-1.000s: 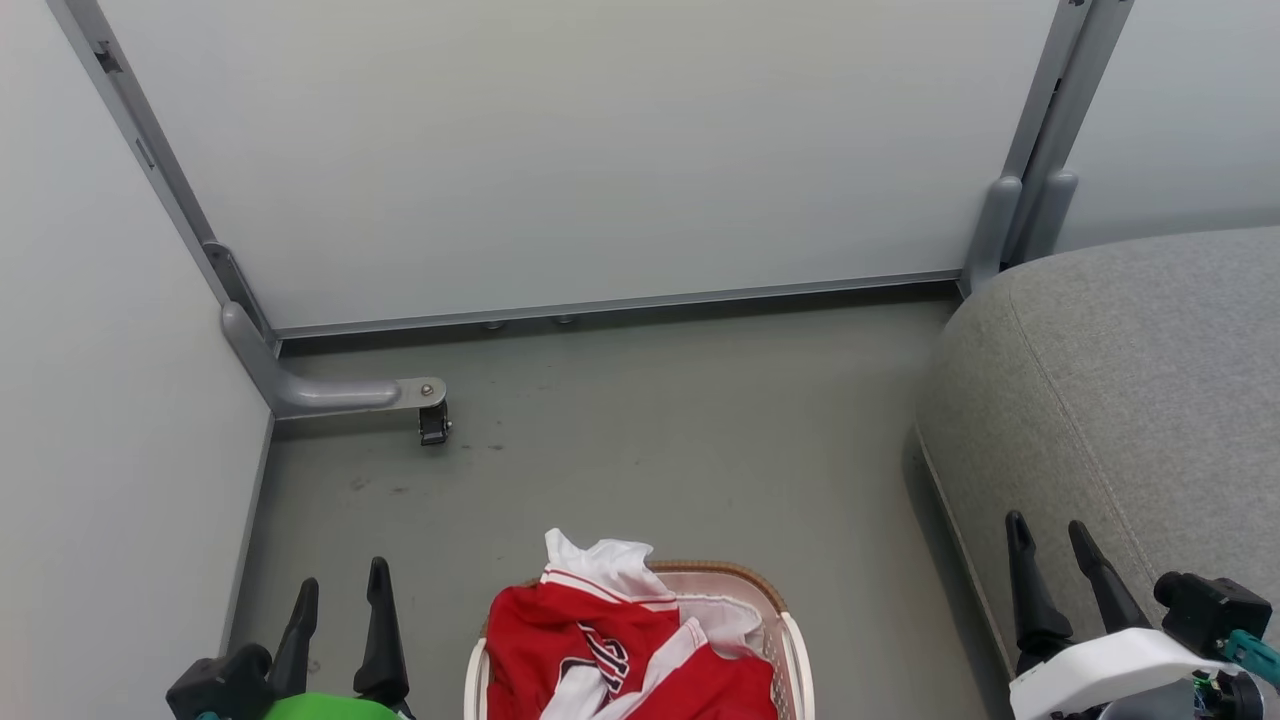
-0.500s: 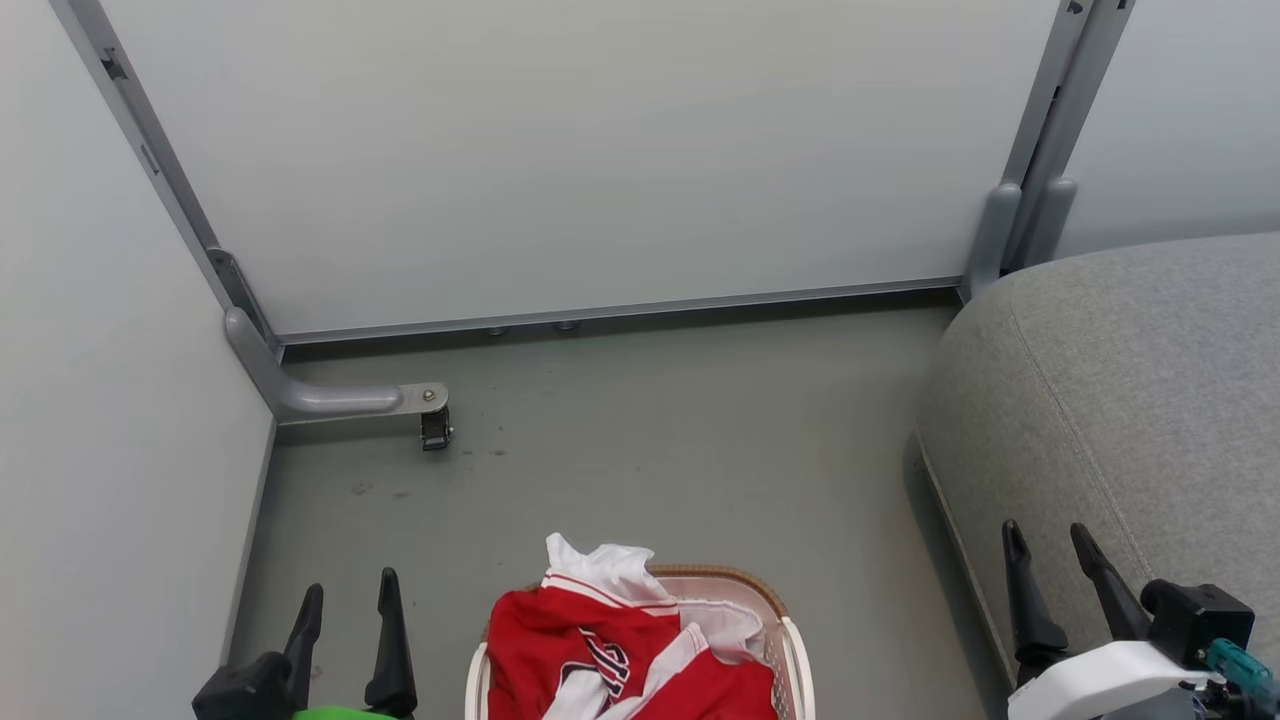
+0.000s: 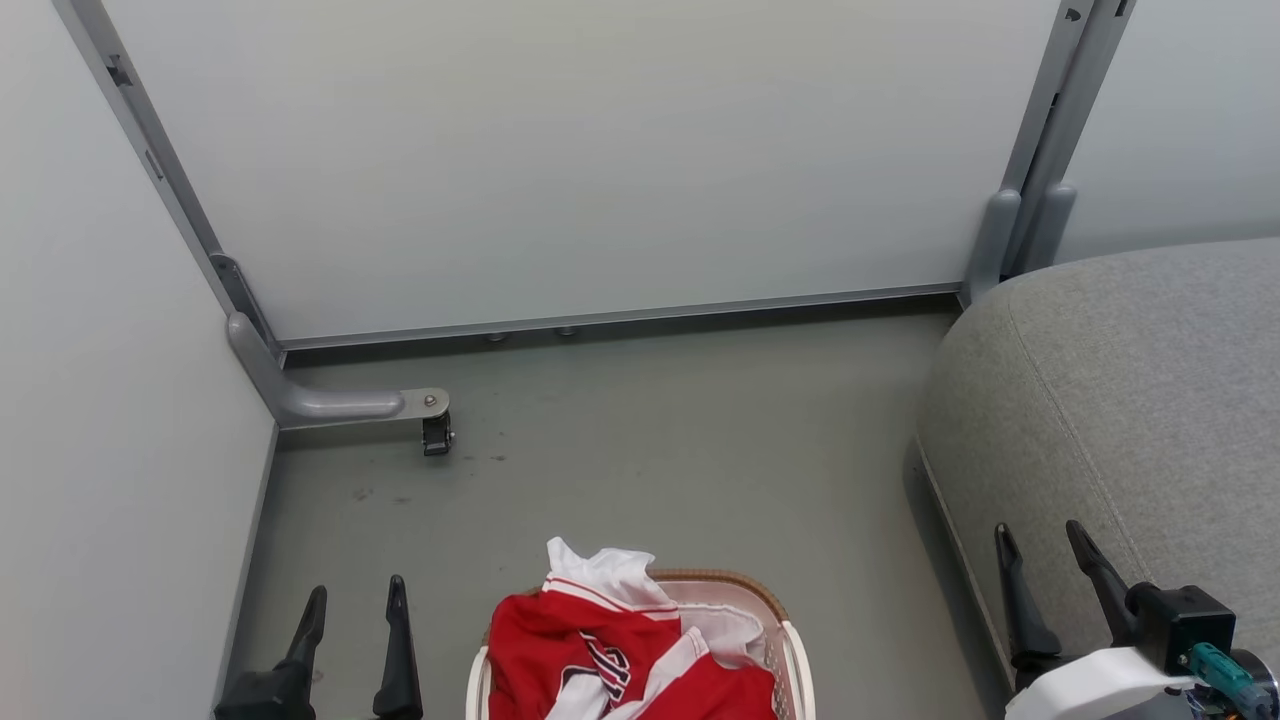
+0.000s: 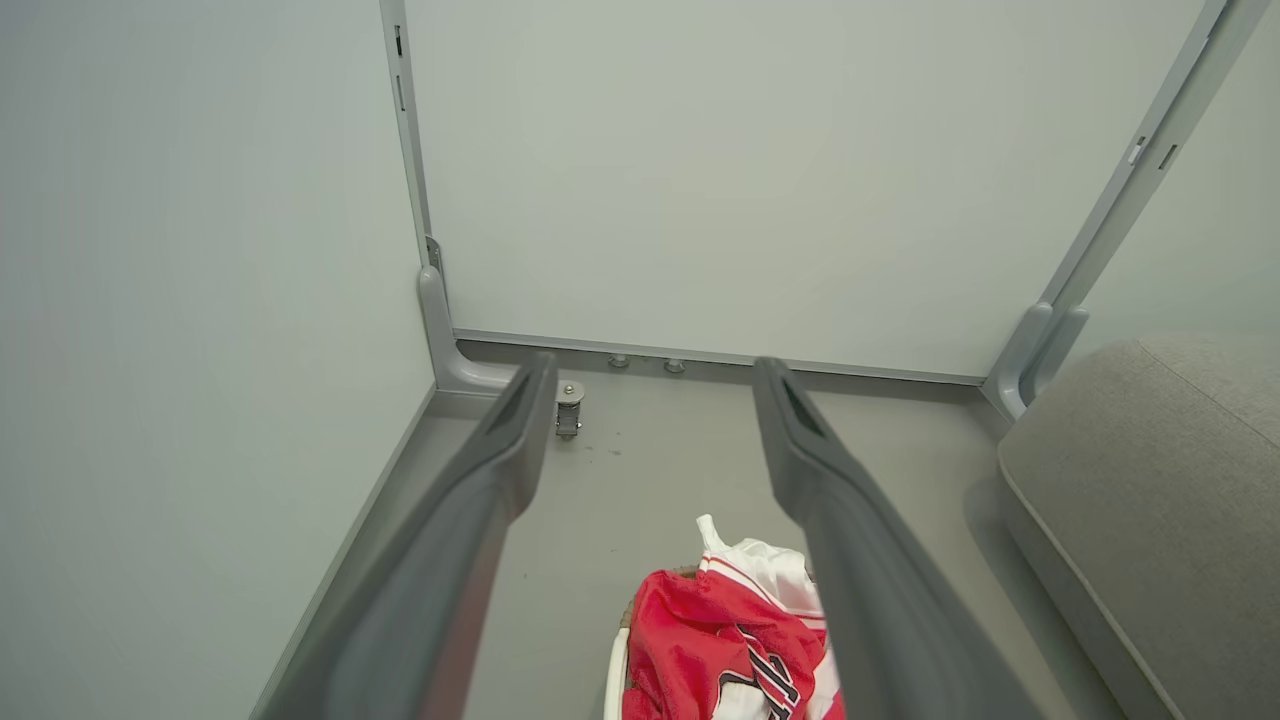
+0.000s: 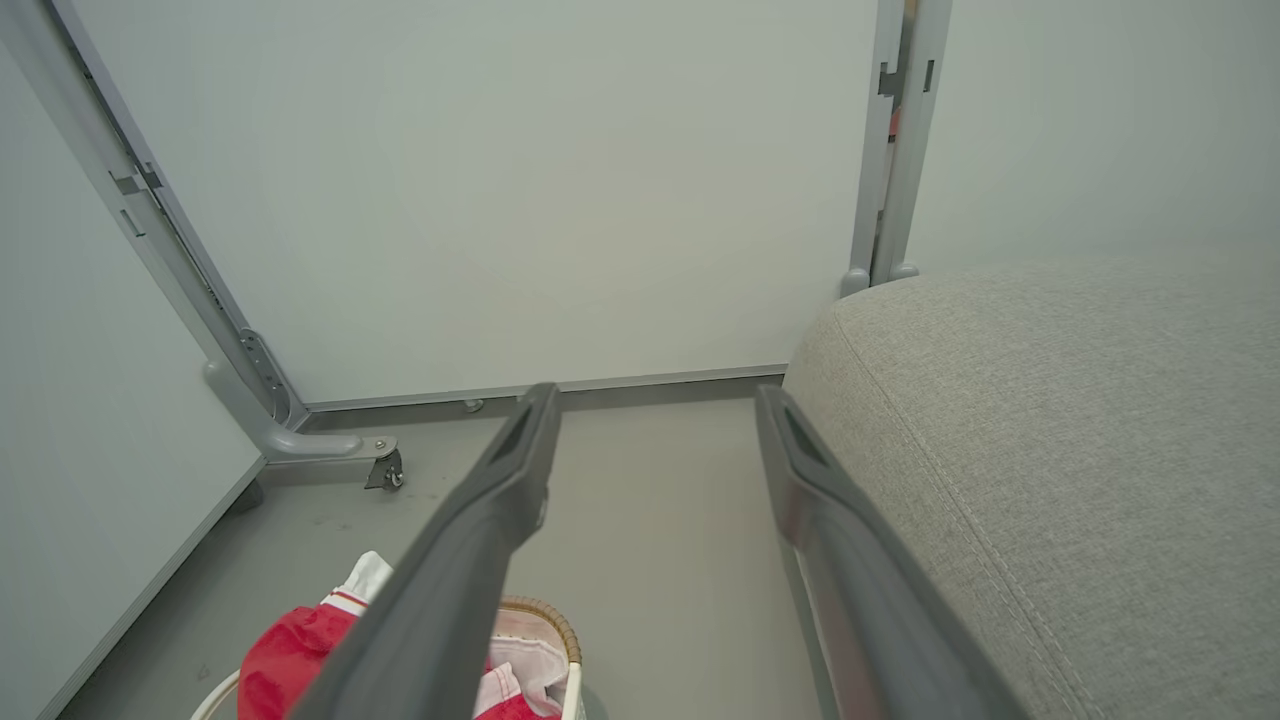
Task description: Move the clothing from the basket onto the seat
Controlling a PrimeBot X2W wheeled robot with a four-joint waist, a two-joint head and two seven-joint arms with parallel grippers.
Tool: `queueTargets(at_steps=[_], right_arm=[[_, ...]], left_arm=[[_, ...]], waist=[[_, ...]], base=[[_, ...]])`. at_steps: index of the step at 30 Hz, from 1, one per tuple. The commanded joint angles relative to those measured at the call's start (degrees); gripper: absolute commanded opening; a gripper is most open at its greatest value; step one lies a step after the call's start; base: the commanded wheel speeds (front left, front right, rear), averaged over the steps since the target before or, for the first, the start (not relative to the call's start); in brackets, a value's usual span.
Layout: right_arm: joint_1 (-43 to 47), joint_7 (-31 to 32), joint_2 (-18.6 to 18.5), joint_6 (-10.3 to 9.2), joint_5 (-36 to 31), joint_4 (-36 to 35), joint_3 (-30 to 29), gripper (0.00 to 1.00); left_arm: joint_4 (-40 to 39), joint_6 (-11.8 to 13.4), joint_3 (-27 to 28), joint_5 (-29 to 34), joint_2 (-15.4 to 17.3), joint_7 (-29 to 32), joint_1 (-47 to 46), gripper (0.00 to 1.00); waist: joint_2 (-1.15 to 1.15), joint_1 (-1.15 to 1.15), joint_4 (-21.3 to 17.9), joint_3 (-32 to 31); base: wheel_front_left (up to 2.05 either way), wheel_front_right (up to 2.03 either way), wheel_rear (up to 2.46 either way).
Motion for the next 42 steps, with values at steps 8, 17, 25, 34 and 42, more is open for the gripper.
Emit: queueTargets(at_steps=[8, 17, 25, 34, 42], right_arm=[[1.2, -1.1, -0.4, 0.01, -3.6, 0.2, -0.2, 1.00], [1.0, -1.1, -0.4, 0.01, -3.5, 0.4, -0.2, 1.00], [1.0, -1.1, -0.4, 0.01, -3.5, 0.4, -0.2, 1.00], [1.0, -1.1, -0.4, 0.01, -3.4, 0.2, -0.4, 1.00], [0.8, -1.1, -0.4, 0.01, -3.3, -0.1, -0.6, 1.00]], left_arm=[[0.3, 0.4, 0.0, 3.1, 0.4, -1.1, 1.3, 1.00], [0.9, 0.3, 0.2, 2.6, 0.4, -1.0, 1.1, 1.00], [1.1, 0.3, 0.2, 2.5, 0.4, -1.0, 1.2, 1.00], [1.1, 0.2, 0.0, 2.4, 0.4, -1.0, 1.2, 1.00], [1.1, 0.2, -0.3, 2.6, 0.4, -1.0, 0.9, 1.00]], waist=[[0.00, 0.00, 0.0, -0.2], [0.00, 0.00, 0.0, -0.2], [0.00, 0.00, -0.1, -0.3], [0.00, 0.00, -0.1, 0.0], [0.00, 0.00, -0.1, 0.8]], base=[[0.00, 0.00, 0.00], [0.00, 0.00, 0.00], [0.00, 0.00, 0.00], [0.00, 0.00, 0.00], [0.00, 0.00, 0.00]])
